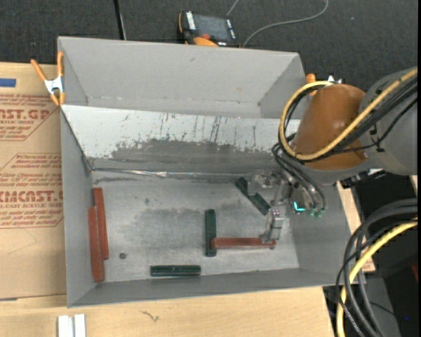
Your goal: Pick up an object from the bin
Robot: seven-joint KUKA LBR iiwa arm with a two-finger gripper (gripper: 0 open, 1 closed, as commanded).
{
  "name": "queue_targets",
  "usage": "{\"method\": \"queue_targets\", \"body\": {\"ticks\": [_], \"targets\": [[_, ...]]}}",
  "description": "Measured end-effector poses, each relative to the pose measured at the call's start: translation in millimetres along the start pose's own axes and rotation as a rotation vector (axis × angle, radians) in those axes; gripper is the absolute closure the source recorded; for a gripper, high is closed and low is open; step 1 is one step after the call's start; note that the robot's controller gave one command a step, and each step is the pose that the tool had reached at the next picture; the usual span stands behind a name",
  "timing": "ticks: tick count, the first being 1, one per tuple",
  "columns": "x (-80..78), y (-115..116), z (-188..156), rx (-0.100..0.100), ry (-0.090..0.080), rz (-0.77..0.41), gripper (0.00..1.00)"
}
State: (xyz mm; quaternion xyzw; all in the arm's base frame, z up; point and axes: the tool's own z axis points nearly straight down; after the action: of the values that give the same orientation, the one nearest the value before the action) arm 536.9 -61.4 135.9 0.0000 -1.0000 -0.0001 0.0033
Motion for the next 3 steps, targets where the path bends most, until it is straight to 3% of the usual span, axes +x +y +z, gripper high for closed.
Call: {"method": "queue_targets", "body": {"ticks": [1,2,3], "targets": [[33.2,-12,70,-0.001,0.001,-0.104,0.00],[30.6,-12,67,0.001,-0.006,-0.103,1.00],[30.9,-77,-124,0.006,-0.016,-0.374,1.00]]}}
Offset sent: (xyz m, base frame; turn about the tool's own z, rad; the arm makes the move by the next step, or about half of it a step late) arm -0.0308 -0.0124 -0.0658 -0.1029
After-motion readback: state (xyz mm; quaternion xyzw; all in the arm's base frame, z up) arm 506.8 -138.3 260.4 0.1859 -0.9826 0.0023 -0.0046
